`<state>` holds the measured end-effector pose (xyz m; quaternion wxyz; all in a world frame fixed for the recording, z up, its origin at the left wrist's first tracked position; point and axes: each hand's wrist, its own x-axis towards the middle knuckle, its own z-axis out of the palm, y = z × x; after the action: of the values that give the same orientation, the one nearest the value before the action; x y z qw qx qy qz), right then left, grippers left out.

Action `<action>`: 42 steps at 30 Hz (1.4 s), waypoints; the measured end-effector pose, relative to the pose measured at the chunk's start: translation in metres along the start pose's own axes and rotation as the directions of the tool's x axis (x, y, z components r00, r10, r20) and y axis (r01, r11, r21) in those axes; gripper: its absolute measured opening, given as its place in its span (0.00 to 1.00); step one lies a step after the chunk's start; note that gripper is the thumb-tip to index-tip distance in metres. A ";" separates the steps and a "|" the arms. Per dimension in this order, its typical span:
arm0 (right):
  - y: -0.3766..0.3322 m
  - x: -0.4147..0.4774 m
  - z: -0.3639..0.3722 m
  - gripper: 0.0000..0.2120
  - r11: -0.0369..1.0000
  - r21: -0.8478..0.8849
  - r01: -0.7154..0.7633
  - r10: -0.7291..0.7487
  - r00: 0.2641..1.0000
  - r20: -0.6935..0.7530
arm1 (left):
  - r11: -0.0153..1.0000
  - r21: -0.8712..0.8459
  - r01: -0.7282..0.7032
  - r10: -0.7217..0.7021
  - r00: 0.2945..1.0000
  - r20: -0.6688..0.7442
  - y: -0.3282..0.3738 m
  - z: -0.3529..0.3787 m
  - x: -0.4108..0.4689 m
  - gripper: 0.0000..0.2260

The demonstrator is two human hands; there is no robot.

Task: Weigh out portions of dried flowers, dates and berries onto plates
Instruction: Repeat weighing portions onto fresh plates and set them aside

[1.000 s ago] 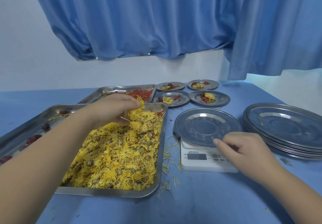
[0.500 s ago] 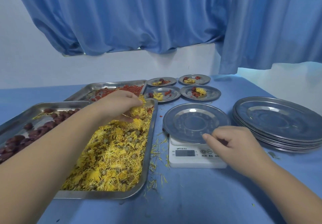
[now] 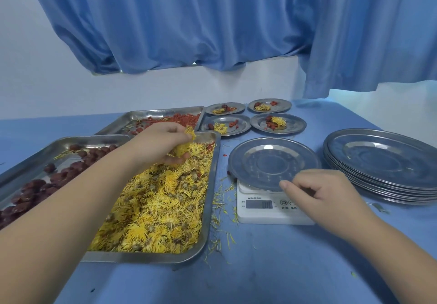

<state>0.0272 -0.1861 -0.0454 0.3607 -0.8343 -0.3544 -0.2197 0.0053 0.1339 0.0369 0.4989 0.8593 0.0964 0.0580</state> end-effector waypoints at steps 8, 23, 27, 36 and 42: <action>0.007 0.000 -0.003 0.22 0.999 -0.013 -0.048 0.047 0.998 -0.030 | 0.949 0.188 -0.251 0.250 0.968 0.029 0.040 0.082 0.010 0.04; -0.001 0.000 -0.002 0.22 1.000 -0.028 0.009 -0.009 1.000 0.005 | 0.820 0.326 -0.470 0.419 0.881 0.219 0.033 0.130 0.006 0.13; -0.011 -0.001 0.003 0.23 0.998 -0.035 0.055 -0.053 0.997 0.055 | 0.837 0.302 -0.456 0.428 0.890 0.157 0.020 0.099 0.001 0.07; -0.050 0.021 0.020 0.23 0.989 -0.023 0.145 -0.137 0.969 0.203 | 0.744 0.602 -0.289 0.347 0.938 0.021 -0.033 -0.012 -0.008 0.04; -0.050 0.012 0.040 0.24 0.988 -0.052 0.145 -0.124 0.949 0.291 | 0.708 0.704 -0.064 0.258 0.951 -0.173 -0.071 -0.090 -0.011 0.06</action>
<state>0.0016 -0.1263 -0.0410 0.2591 -0.8438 -0.4507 -0.1332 -0.0306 0.2416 0.0198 0.1190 0.9727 0.0992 0.1728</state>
